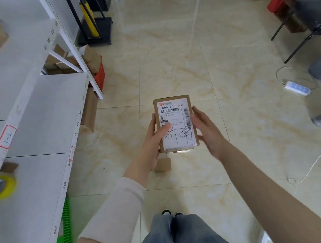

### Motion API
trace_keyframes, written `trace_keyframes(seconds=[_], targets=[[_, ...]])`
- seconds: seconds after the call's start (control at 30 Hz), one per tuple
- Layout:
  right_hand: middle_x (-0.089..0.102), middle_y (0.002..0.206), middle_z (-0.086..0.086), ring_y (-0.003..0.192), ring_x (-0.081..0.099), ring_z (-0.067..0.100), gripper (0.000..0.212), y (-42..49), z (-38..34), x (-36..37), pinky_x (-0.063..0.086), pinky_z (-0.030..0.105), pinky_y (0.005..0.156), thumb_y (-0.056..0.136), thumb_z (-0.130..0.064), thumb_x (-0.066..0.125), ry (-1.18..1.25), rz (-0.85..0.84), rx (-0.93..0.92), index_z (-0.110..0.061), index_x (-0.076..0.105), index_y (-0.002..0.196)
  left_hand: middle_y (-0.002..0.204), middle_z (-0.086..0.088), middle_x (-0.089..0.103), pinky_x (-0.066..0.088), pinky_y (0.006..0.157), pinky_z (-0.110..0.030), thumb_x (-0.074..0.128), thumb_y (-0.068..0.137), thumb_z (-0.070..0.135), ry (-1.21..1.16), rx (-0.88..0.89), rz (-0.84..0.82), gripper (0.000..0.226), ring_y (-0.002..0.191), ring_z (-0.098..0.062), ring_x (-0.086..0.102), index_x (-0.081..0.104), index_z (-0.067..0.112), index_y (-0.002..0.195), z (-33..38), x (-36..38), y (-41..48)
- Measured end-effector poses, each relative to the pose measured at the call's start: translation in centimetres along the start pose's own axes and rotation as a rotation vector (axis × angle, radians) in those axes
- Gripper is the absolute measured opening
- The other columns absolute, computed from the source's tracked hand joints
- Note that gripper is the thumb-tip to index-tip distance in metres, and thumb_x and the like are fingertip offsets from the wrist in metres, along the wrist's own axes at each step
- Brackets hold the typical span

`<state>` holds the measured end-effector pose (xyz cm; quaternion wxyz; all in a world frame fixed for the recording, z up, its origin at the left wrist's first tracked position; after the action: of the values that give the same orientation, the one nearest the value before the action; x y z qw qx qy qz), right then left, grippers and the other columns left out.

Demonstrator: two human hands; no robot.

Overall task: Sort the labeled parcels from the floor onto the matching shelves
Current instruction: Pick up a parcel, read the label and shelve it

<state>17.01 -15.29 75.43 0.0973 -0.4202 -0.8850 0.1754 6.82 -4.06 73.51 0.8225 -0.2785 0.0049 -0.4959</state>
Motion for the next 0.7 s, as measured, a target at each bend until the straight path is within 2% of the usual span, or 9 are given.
trace_keyframes(seconds=[0.07, 0.17, 0.33, 0.5, 0.7], targets=[[0.051, 0.143, -0.004, 0.129, 0.051, 0.016, 0.062, -0.6, 1.3, 1.0, 0.042, 0.042, 0.106, 0.088, -0.047, 0.051, 0.084, -0.008, -0.004, -0.028, 0.035, 0.146, 0.131, 0.007, 0.065, 0.046, 0.103, -0.052, 0.065, 0.075, 0.046, -0.097, 0.013, 0.053, 0.080, 0.119, -0.020, 0.063, 0.030, 0.039, 0.147, -0.5, 0.6, 0.1], [0.053, 0.143, -0.005, 0.128, 0.053, 0.013, 0.077, -1.2, 2.4, 1.6, 0.041, 0.042, 0.109, 0.076, -0.059, 0.051, 0.173, 0.016, -0.007, -0.030, 0.036, 0.146, 0.137, 0.004, 0.060, 0.044, 0.107, -0.048, 0.055, 0.081, 0.050, -0.148, 0.043, 0.123, 0.072, 0.123, -0.020, 0.060, 0.032, 0.036, 0.147, -0.9, 1.0, -0.2], [0.054, 0.141, -0.003, 0.127, 0.054, 0.014, 0.070, -2.1, 3.3, 2.0, 0.039, 0.043, 0.110, 0.079, -0.052, 0.048, 0.260, 0.064, -0.012, -0.027, 0.041, 0.143, 0.142, -0.001, 0.056, 0.042, 0.108, -0.050, 0.045, 0.092, 0.044, -0.184, 0.102, 0.189, 0.058, 0.127, -0.022, 0.056, 0.033, 0.031, 0.148, -1.5, 1.1, -1.2], [0.054, 0.142, -0.003, 0.129, 0.053, 0.015, 0.076, -2.4, 3.6, 2.1, 0.038, 0.044, 0.111, 0.074, -0.055, 0.052, 0.289, 0.088, -0.020, -0.026, 0.042, 0.143, 0.146, 0.005, 0.050, 0.039, 0.111, -0.046, 0.050, 0.081, 0.050, -0.173, 0.105, 0.194, 0.068, 0.132, -0.018, 0.051, 0.035, 0.036, 0.146, -1.2, 1.1, -1.6], [0.053, 0.143, -0.002, 0.130, 0.052, 0.016, 0.079, -2.6, 3.8, 2.2, 0.036, 0.045, 0.112, 0.072, -0.057, 0.052, 0.308, 0.089, -0.033, -0.026, 0.041, 0.144, 0.148, 0.005, 0.048, 0.039, 0.111, -0.041, 0.043, 0.094, 0.042, -0.152, 0.107, 0.178, 0.056, 0.133, -0.018, 0.049, 0.030, 0.036, 0.148, -0.9, 1.3, -1.9]])
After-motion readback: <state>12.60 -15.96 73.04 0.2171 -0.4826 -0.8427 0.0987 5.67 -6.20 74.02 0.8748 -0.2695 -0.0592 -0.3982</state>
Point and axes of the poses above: each hand's wrist, its own y-axis towards the middle knuckle, its own x-axis out of the palm, z = x × y, the point moved 7 cm from there along y, towards the middle knuckle
